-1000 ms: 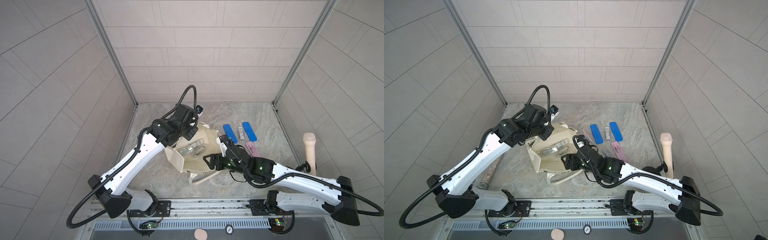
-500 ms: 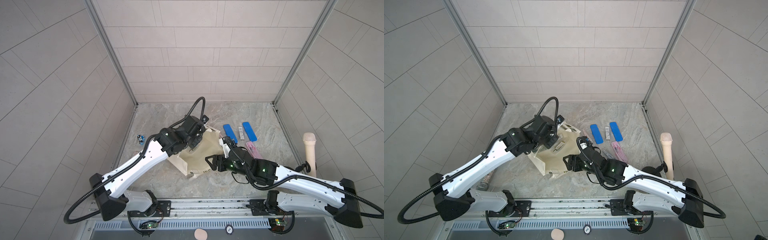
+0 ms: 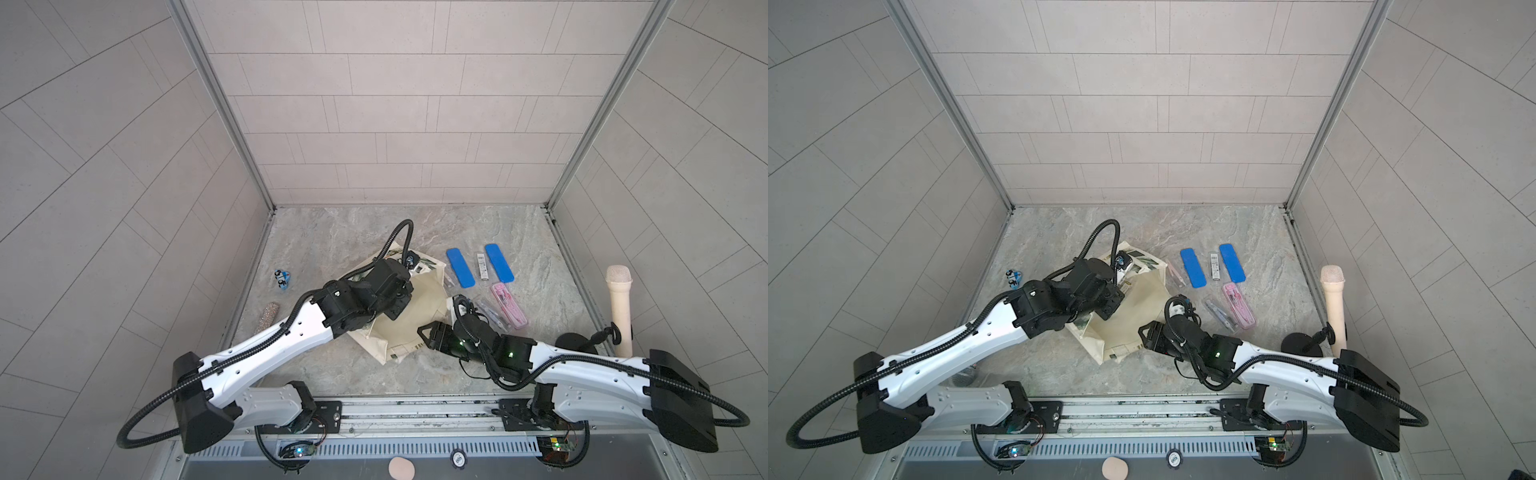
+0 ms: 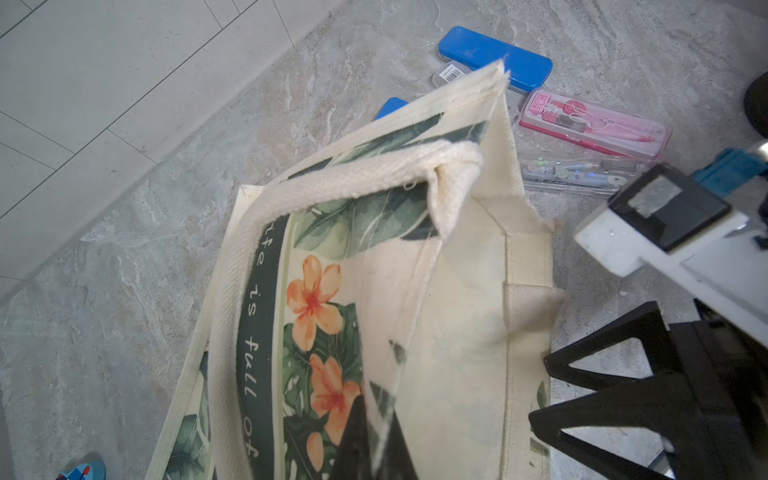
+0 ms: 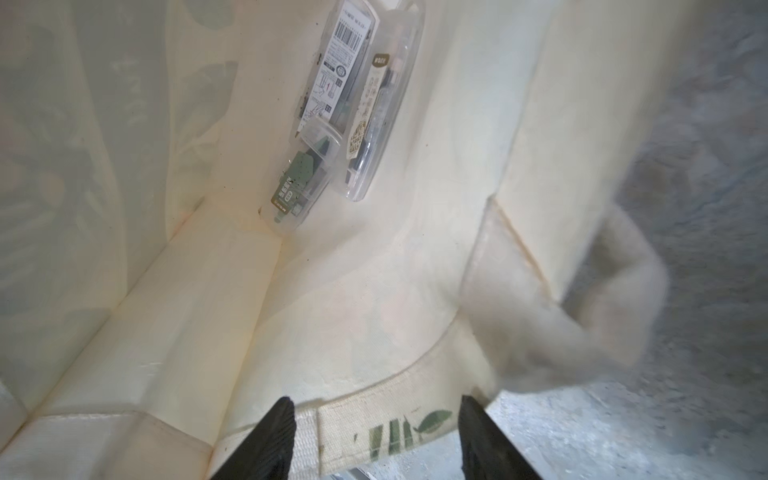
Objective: Take out the compass set from the canvas bag
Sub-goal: Adjust the canvas bag at the center of the board, then pick up the compass set from the canvas bag.
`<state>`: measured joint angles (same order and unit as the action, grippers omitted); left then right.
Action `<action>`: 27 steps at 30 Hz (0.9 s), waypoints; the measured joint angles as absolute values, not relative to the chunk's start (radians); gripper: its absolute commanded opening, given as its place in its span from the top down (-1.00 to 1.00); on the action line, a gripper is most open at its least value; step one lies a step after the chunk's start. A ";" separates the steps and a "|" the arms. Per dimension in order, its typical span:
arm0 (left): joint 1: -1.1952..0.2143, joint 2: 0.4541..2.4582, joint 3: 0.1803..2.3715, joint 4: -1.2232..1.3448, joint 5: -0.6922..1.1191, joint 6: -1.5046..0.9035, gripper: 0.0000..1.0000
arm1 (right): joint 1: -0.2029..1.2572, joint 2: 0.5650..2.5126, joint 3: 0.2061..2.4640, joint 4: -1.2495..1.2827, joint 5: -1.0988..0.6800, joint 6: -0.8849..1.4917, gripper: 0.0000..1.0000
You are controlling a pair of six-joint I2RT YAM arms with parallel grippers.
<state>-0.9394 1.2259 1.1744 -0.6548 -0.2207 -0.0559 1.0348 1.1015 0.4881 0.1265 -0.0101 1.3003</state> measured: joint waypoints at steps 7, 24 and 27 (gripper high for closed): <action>-0.941 1.227 1.184 -0.656 -0.221 -0.056 1.00 | 1.019 1.138 0.561 0.236 -0.019 1.339 0.00; -0.949 1.229 1.191 -0.659 -0.220 -0.056 1.00 | 0.981 1.496 0.692 0.399 -0.032 1.458 -0.01; -0.950 1.229 1.193 -0.661 -0.216 -0.056 1.00 | 0.981 1.565 0.722 0.423 -0.015 1.499 -0.04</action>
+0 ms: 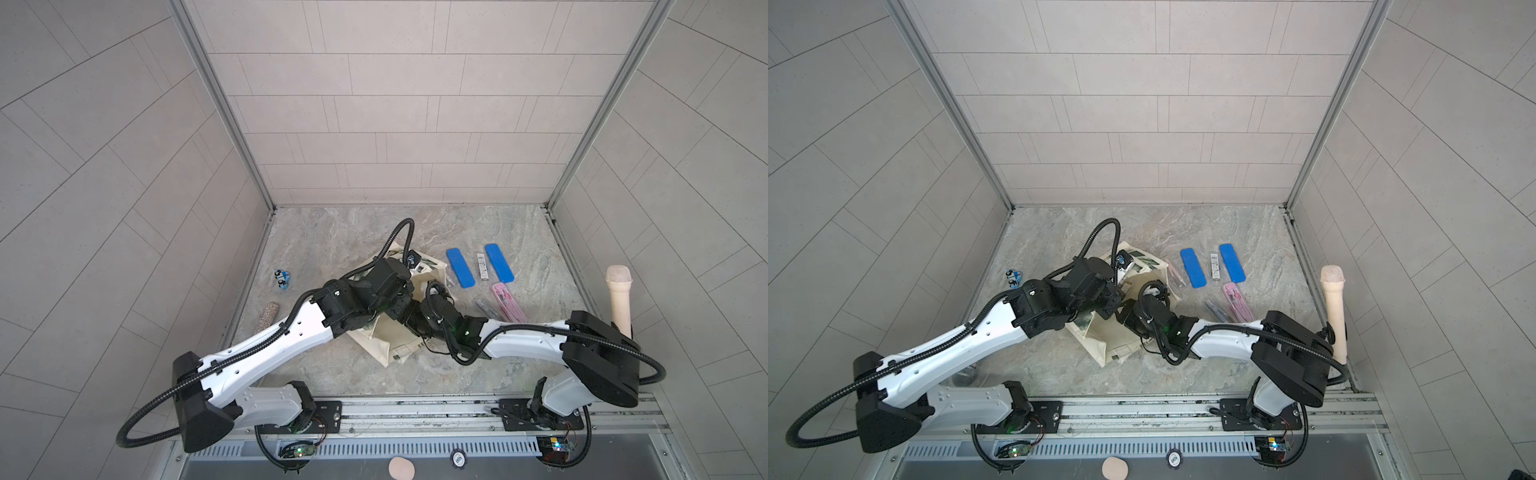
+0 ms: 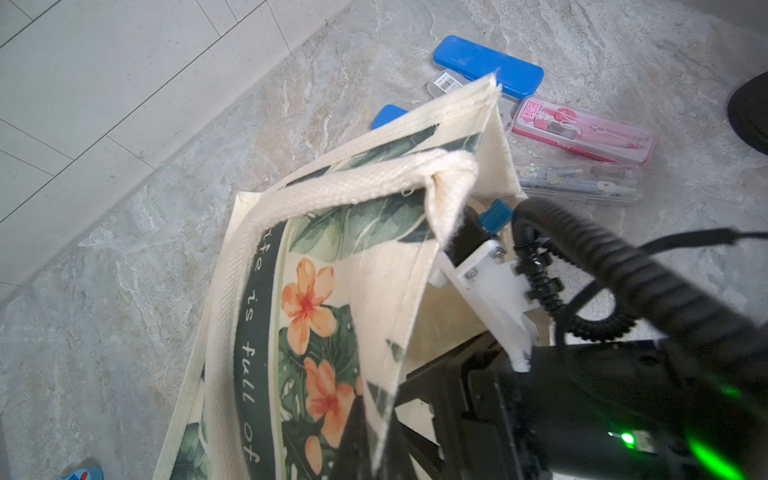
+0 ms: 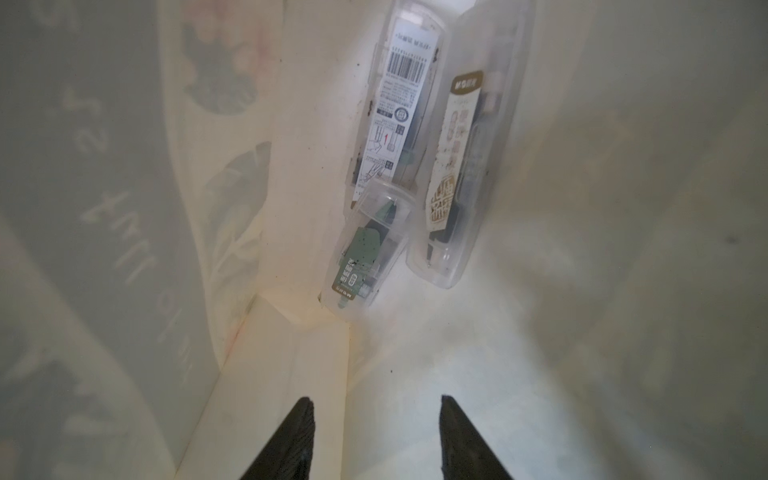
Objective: Take out the compass set from the canvas bag
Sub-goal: Pick up the compass set from the canvas bag.
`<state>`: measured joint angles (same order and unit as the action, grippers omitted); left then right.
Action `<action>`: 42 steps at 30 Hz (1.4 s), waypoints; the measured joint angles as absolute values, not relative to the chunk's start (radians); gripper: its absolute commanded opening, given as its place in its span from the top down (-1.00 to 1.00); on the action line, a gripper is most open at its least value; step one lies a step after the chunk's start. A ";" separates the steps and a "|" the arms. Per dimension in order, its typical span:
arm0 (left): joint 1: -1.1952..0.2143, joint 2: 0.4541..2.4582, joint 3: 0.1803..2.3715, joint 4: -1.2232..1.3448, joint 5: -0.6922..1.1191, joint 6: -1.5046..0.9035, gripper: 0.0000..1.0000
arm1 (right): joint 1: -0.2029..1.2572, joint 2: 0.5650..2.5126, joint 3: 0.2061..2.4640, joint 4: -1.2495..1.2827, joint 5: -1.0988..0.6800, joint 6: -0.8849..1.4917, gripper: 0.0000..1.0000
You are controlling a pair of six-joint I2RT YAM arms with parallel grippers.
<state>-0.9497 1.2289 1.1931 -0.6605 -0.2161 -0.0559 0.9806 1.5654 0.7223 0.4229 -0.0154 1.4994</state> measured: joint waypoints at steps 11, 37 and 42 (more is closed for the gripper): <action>-0.950 1.234 1.209 -0.664 -0.204 -0.055 1.00 | 0.974 1.711 0.794 0.461 0.073 1.577 -0.04; -0.952 1.234 1.219 -0.686 -0.185 -0.054 1.00 | 0.934 1.871 0.878 0.466 0.087 1.613 -0.04; -0.952 1.233 1.223 -0.693 -0.185 -0.053 1.00 | 0.928 1.953 0.876 0.626 0.079 1.617 0.02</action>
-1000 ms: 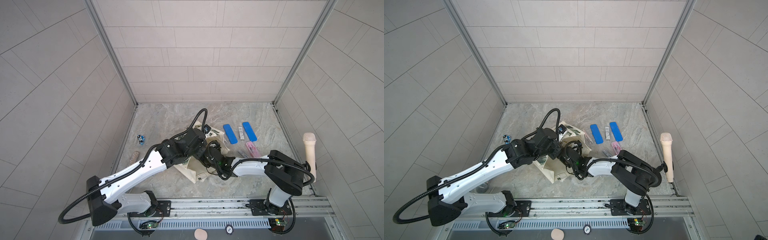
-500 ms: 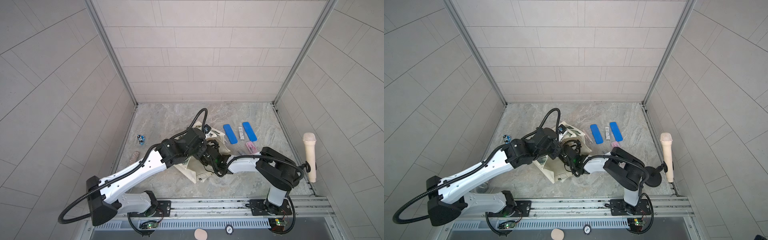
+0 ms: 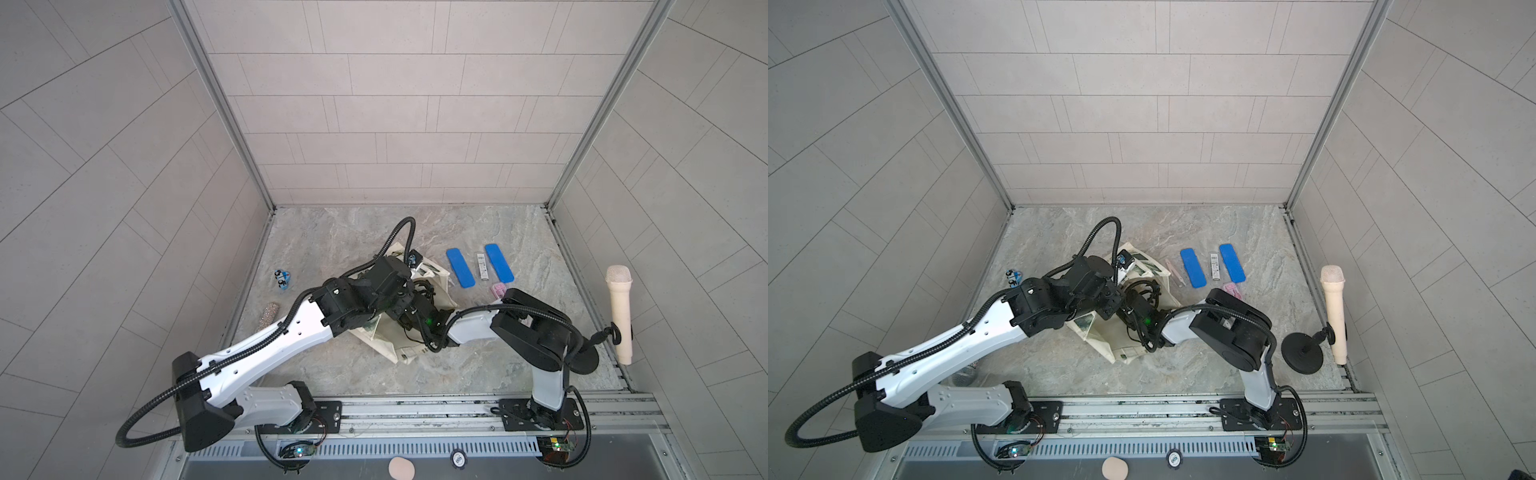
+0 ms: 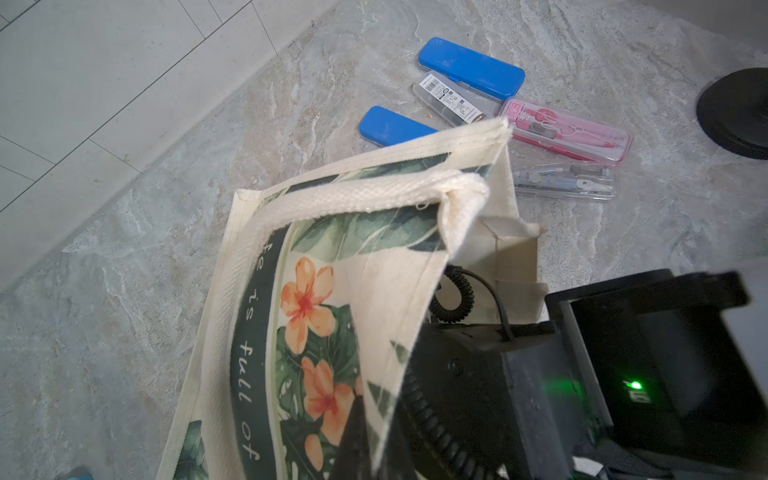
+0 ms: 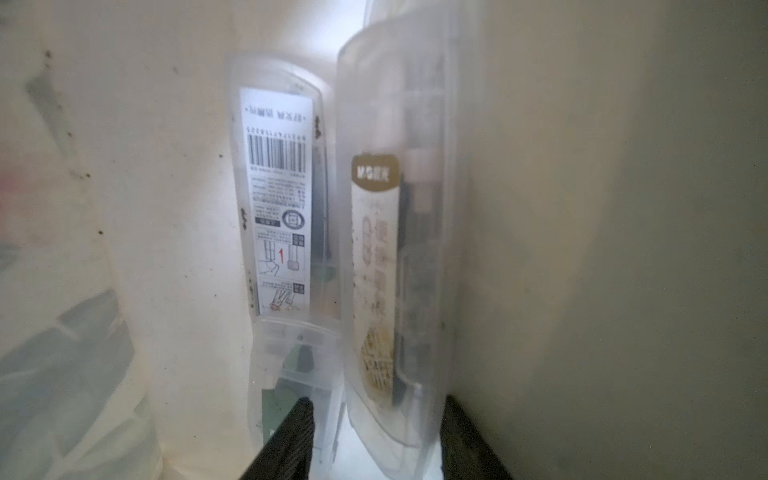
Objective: Take out the compass set from the canvas bag
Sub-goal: Pick up the compass set from the canvas bag.
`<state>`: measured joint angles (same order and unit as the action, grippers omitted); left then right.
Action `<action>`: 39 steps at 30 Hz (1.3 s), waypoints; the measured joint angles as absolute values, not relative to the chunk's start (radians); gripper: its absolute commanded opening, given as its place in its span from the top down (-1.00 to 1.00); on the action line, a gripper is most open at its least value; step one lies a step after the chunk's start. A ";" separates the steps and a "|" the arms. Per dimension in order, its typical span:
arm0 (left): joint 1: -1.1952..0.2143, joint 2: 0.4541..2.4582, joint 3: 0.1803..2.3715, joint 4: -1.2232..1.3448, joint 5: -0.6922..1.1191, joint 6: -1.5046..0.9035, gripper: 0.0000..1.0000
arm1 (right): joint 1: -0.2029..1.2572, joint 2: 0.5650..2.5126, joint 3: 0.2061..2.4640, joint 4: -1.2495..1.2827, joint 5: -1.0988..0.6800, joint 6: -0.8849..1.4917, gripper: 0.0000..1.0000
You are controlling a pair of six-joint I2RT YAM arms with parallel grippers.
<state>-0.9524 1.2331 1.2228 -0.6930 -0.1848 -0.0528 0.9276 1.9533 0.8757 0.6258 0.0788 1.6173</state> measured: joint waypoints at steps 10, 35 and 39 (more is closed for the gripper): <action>-0.952 1.222 1.223 -0.710 -0.199 -0.052 1.00 | 0.923 2.002 0.857 0.863 0.068 1.611 0.21; -0.952 1.222 1.238 -0.727 -0.206 -0.050 1.00 | 0.910 2.004 0.861 0.783 0.028 1.639 0.40; -0.952 1.222 1.238 -0.728 -0.207 -0.047 1.00 | 0.907 2.022 0.879 0.775 0.011 1.642 0.60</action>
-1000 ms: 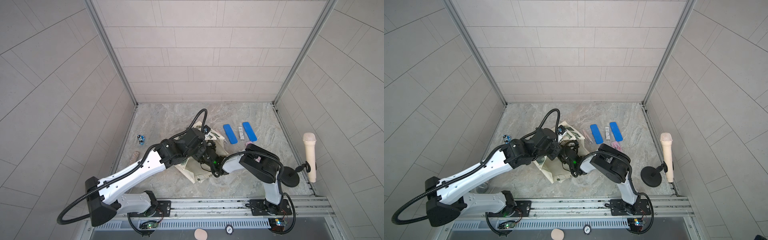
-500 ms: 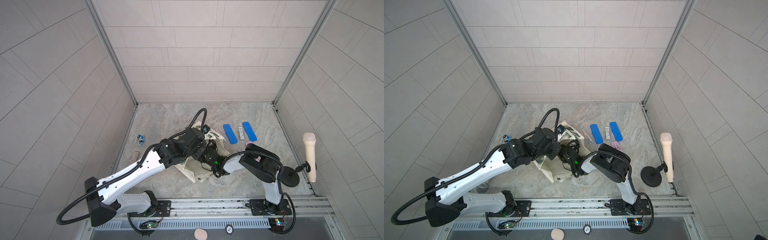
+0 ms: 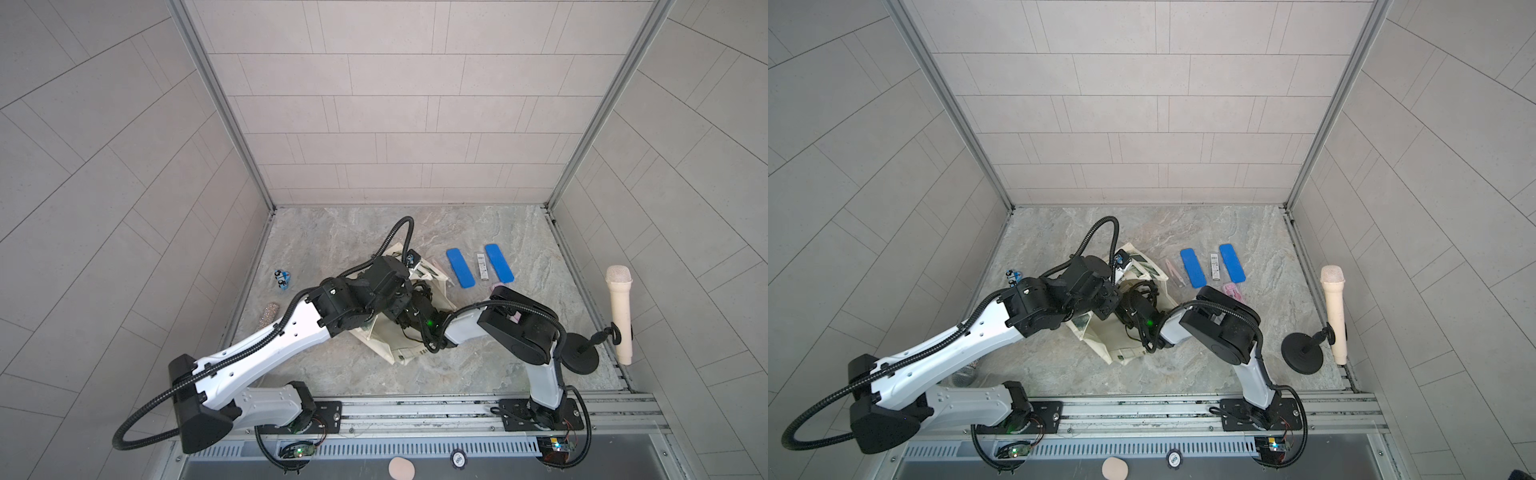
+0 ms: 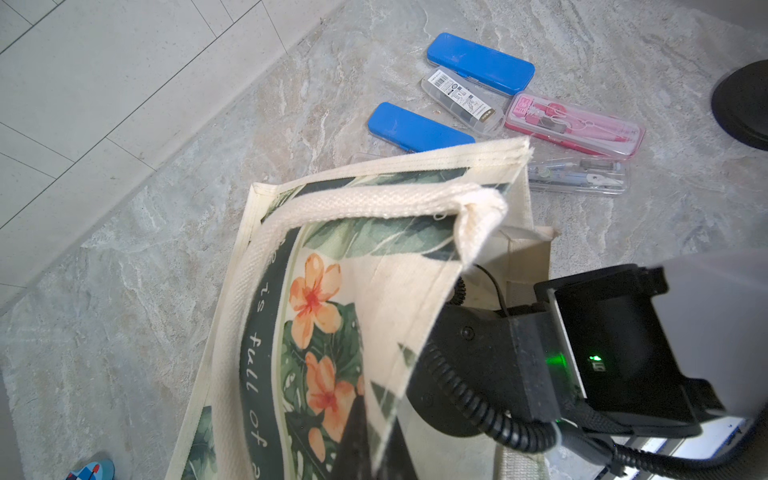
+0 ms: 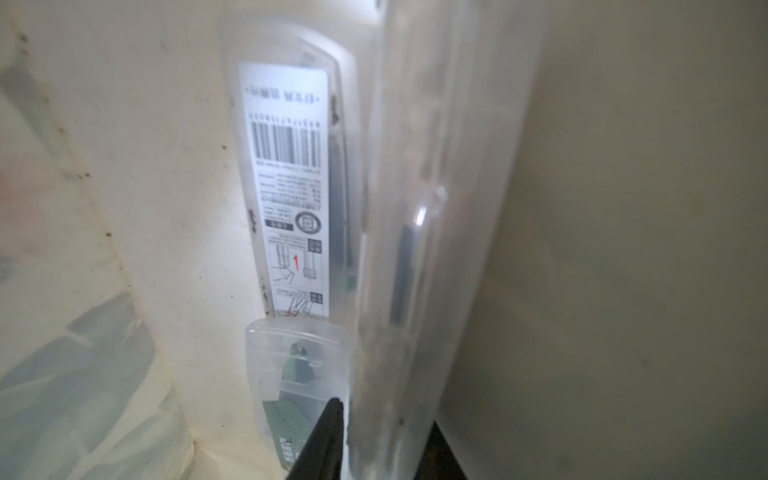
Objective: Take out the compass set from the canvas bag
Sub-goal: Pick up the compass set from the canvas bag.
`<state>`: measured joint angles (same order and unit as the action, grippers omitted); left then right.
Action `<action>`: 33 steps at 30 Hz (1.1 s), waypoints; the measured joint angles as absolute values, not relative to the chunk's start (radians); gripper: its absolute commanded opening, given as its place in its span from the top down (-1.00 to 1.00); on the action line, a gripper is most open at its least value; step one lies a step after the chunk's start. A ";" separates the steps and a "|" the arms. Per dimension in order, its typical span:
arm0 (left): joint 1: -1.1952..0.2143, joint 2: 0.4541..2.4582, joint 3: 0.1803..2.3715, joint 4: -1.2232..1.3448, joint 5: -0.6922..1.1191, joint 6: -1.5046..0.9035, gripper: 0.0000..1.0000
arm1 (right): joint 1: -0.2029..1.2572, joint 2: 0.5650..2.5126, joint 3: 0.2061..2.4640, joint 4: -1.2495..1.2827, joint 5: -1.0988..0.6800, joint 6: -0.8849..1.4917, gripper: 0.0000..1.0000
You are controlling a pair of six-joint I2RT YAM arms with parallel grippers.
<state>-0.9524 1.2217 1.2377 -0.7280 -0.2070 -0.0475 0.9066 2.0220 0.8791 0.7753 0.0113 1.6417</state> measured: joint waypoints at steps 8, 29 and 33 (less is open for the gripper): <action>-0.952 1.220 1.240 -0.733 -0.215 -0.044 1.00 | 0.904 2.034 0.881 0.791 -0.003 1.646 0.69; -0.949 1.189 1.240 -0.739 -0.290 0.012 1.00 | 0.981 1.168 0.789 -0.102 -0.153 1.267 0.72; -0.945 1.210 1.239 -0.730 -0.314 0.012 1.00 | 0.976 1.010 0.825 -0.317 -0.146 1.159 0.72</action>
<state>-0.9447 1.2102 1.2392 -0.7300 -0.3138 0.0120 0.9764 1.0096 0.8249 -0.3172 -0.1463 1.1587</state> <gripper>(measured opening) 0.059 0.199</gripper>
